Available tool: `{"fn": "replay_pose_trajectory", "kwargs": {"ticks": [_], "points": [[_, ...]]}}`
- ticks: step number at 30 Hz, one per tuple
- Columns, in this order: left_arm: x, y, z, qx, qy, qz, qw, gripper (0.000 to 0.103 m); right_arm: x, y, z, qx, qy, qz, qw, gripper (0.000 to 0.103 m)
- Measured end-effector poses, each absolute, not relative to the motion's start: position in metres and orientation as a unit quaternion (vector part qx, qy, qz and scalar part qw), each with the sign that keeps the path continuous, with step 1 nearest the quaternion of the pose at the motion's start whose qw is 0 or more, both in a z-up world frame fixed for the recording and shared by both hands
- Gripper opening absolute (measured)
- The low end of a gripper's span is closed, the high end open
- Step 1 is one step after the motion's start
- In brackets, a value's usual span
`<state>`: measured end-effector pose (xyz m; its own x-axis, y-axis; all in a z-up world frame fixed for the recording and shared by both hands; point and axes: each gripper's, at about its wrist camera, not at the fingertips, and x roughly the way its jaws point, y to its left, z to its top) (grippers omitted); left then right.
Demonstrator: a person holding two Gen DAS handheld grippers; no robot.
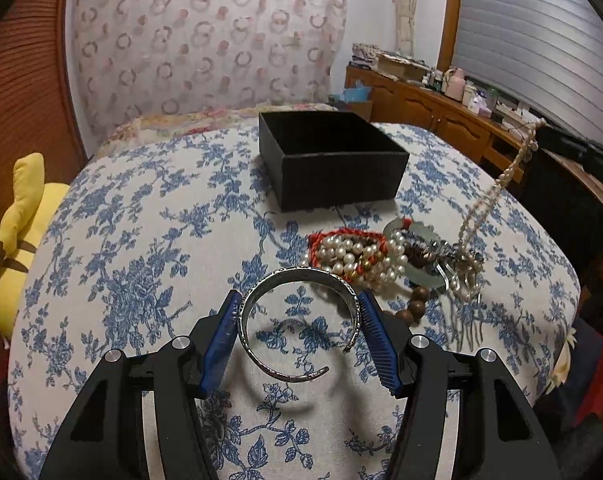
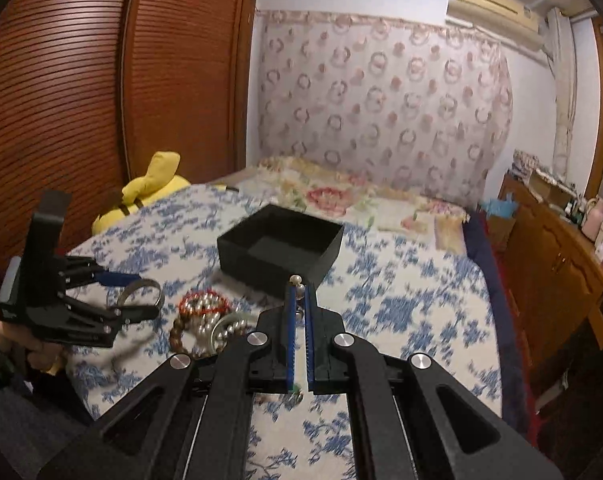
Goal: Organize jewelry
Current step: 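Lift the silver bangle with the left tool while the right tool lifts the bead necklace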
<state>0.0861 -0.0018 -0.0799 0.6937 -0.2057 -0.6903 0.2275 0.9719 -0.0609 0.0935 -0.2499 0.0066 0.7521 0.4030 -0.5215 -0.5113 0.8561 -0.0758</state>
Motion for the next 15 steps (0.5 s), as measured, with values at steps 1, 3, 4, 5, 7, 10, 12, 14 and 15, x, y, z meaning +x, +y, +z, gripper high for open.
{"fn": "replay_pose_trajectory", "kwargs": {"ticks": [1,3,4,5,7,10,12,14,15], "points": [[0.086,-0.003,-0.078,0.015,0.371,-0.119,0.921,0.057,0.094,-0.251,0.010,-0.108,0.248,0.244,0.931,0.005],[0.087,-0.004,-0.073,0.014,0.365,-0.120,0.923,0.057,0.094,-0.252,0.016,-0.107,0.241,0.242,0.934,0.005],[0.087,-0.003,-0.071,0.014,0.362,-0.120,0.924,0.057,0.094,-0.253,0.020,-0.107,0.237,0.242,0.935,0.005],[0.088,-0.004,-0.069,0.014,0.360,-0.121,0.925,0.057,0.094,-0.253,0.023,-0.107,0.234,0.241,0.936,0.005],[0.089,-0.004,-0.065,0.013,0.355,-0.121,0.927,0.057,0.093,-0.253,0.031,-0.111,0.225,0.239,0.938,0.005],[0.089,-0.005,-0.060,0.012,0.350,-0.122,0.928,0.057,0.091,-0.254,0.042,-0.112,0.211,0.239,0.941,0.005],[0.089,-0.006,-0.058,0.013,0.348,-0.123,0.929,0.057,0.089,-0.254,0.048,-0.112,0.205,0.242,0.942,0.005],[0.089,-0.007,-0.056,0.013,0.346,-0.124,0.930,0.057,0.086,-0.252,0.055,-0.117,0.197,0.243,0.943,0.005],[0.089,-0.007,-0.056,0.013,0.346,-0.124,0.930,0.057,0.085,-0.251,0.058,-0.119,0.192,0.244,0.943,0.005]]}}
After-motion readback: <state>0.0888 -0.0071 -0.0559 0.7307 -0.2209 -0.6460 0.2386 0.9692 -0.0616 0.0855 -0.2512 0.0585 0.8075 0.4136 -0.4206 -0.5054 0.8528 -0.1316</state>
